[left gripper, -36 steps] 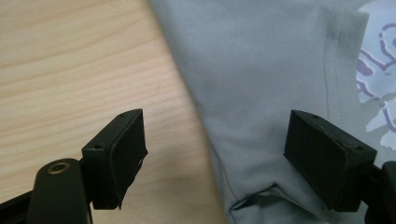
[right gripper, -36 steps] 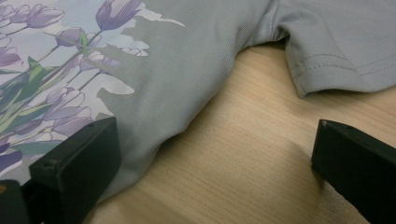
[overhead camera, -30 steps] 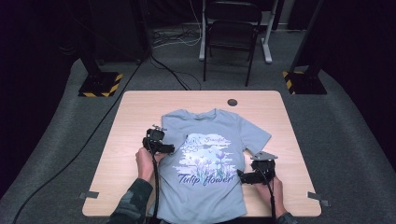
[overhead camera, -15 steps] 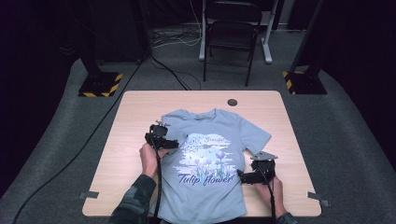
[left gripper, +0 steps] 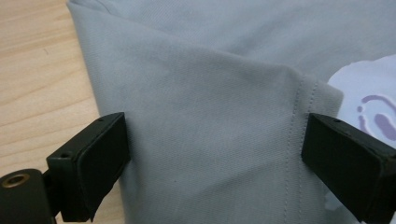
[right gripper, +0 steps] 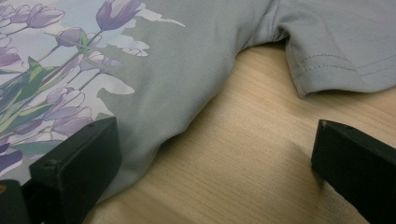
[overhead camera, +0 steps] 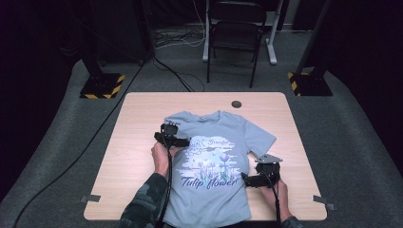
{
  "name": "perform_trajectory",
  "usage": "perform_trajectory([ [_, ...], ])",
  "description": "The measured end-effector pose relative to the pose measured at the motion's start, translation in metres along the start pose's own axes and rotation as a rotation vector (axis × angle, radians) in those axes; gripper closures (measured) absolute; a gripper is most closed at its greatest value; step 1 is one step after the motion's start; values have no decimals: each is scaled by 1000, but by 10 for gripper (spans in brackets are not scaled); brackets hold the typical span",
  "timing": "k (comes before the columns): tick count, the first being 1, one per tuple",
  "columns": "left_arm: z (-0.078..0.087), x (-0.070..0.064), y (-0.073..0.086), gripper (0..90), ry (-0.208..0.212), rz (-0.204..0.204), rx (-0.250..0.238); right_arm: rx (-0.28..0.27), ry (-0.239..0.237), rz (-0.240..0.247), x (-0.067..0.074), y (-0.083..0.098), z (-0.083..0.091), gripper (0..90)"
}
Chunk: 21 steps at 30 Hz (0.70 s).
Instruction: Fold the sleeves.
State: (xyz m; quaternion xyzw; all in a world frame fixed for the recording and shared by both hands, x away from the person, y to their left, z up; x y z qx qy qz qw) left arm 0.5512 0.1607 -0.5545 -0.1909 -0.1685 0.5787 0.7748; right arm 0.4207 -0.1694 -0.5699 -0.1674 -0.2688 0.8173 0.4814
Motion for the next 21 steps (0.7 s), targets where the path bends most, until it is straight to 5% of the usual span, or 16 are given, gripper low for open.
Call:
perform_trajectory([
  [10, 10, 8, 2, 7, 40, 32, -26, 0, 0, 0, 0, 0, 0, 6],
  [21, 44, 17, 15, 0, 59, -5, -109, 0, -1, 0, 0, 0, 0, 5],
])
Point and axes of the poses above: each handheld gripper's, and its own axes: z roughly backward along the jaws, y roughly out of its underside, x roughly to its left, the point moved 5 cm from there along -z, roughly forward along the jaws, and after that the axes turned 10 degrees about x, right-handed, at the moved point
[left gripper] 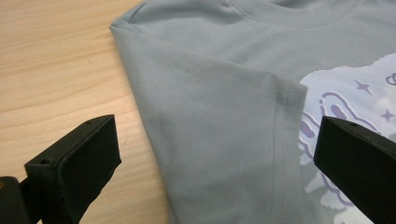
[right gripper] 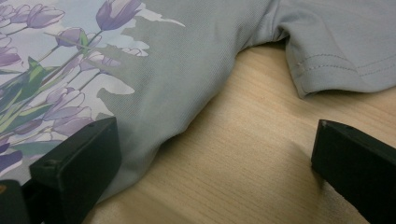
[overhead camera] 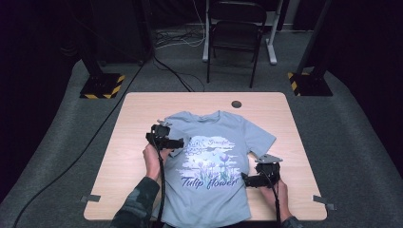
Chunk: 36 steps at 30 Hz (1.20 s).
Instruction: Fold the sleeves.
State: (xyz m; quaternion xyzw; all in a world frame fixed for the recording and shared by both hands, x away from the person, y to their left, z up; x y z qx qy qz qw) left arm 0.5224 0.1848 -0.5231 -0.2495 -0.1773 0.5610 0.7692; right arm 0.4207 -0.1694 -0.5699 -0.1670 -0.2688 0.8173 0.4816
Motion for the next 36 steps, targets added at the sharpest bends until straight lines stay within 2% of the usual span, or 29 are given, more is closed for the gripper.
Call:
perform_trajectory([
  [9, 28, 1, 18, 0, 8, -35, -49, 0, 0, 0, 0, 0, 0, 5],
  [13, 37, 5, 30, 0, 2, -45, -52, 0, 0, -1, 0, 0, 0, 5],
  [19, 49, 11, 55, 0, -30, -59, -42, 0, 0, -1, 0, 0, 0, 5],
  [28, 57, 14, 96, 0, -26, -53, -39, 1, 0, -2, 0, 0, 0, 5],
  [30, 57, 15, 103, 0, -21, -34, -43, 1, 0, -2, 0, 0, 0, 5],
  [36, 49, 12, 124, 0, -21, -23, -18, 0, 5, -1, 0, 0, 0, 2],
])
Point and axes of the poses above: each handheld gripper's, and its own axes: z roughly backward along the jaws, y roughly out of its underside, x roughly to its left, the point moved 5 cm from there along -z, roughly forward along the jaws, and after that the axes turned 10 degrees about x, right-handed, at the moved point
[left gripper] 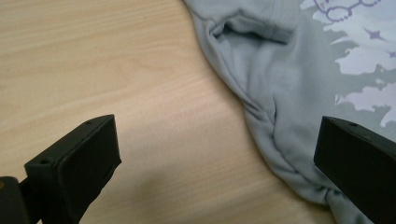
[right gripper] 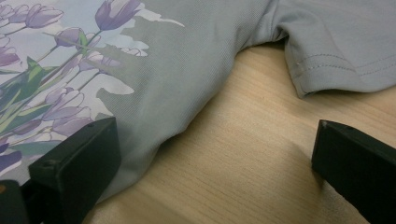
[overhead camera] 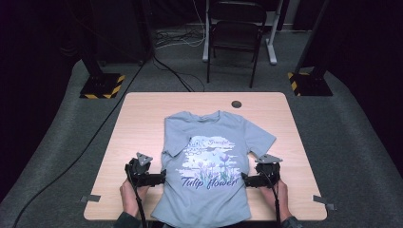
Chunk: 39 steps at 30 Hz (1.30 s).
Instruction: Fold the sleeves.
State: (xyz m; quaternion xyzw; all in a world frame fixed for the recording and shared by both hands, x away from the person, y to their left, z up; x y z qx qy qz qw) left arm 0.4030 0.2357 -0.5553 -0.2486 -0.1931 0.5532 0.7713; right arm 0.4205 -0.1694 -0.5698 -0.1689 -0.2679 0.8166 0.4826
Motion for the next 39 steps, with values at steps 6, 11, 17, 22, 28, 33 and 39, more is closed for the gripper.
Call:
perform_trajectory([
  [6, -1, -2, 12, 0, 9, 17, -4, -3, 6, 3, 0, 0, 0, 1],
  [11, -3, -3, 20, 0, 17, 30, -6, -4, 4, 9, 0, 0, 1, 2],
  [17, -4, -5, 24, 0, 15, 26, 0, -3, -6, 19, 0, 0, 2, 4],
  [22, -4, -6, 24, 0, 14, 20, 2, -11, -17, 13, 0, 0, 3, 4],
  [28, -5, -5, 23, 0, 18, 12, 4, -13, -39, 4, -2, 0, 5, 4],
  [33, -6, -6, 22, 0, 25, 6, 2, -4, -61, -14, -8, 2, 8, 3],
  [39, -6, -6, 23, 0, 25, 5, 2, -18, -65, -29, -14, -2, 16, 7],
])
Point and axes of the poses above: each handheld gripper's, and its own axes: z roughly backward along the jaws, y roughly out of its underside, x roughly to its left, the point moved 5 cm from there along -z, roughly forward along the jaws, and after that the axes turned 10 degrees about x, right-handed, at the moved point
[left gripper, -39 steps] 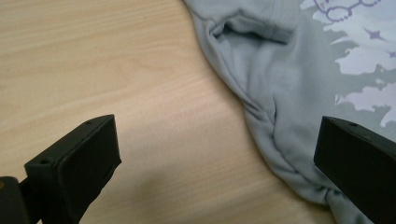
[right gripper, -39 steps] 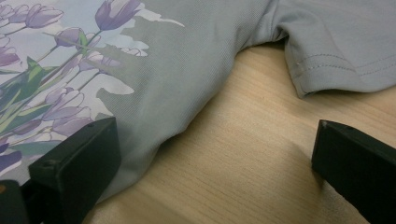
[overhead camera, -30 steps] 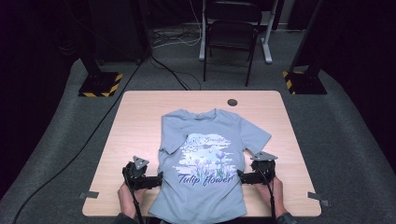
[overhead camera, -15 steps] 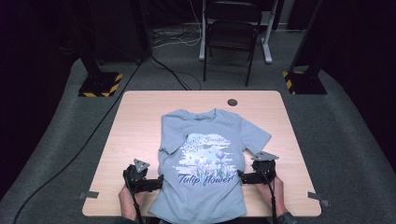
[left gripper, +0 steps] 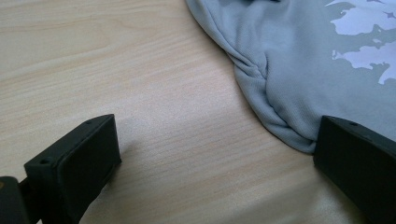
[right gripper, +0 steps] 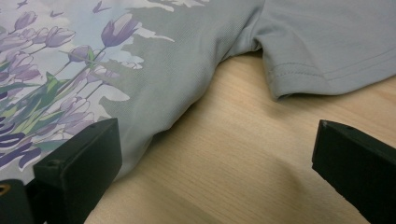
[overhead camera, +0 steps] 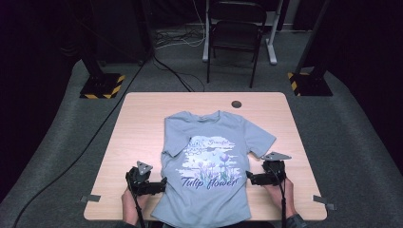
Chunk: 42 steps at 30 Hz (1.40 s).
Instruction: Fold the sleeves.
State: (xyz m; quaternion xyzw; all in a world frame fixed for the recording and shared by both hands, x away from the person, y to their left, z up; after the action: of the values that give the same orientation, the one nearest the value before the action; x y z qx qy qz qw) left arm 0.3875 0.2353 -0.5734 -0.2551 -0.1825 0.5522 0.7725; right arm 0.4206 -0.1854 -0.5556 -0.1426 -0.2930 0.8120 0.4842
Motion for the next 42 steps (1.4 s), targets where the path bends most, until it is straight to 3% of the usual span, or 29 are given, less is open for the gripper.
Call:
perform_trajectory([
  [7, 0, 0, 1, 0, 2, -1, -1, -21, 5, -20, -9, -6, 12, 10],
  [14, 1, 0, 1, 0, 3, -4, 0, 0, 6, -21, -16, -9, 14, 11],
  [23, 1, 0, 1, 0, 4, -5, 0, 15, 7, -47, -35, -14, 21, 15],
  [42, 0, -1, 1, 0, 6, -6, -1, 64, 1, -82, -66, -38, 15, 17],
])
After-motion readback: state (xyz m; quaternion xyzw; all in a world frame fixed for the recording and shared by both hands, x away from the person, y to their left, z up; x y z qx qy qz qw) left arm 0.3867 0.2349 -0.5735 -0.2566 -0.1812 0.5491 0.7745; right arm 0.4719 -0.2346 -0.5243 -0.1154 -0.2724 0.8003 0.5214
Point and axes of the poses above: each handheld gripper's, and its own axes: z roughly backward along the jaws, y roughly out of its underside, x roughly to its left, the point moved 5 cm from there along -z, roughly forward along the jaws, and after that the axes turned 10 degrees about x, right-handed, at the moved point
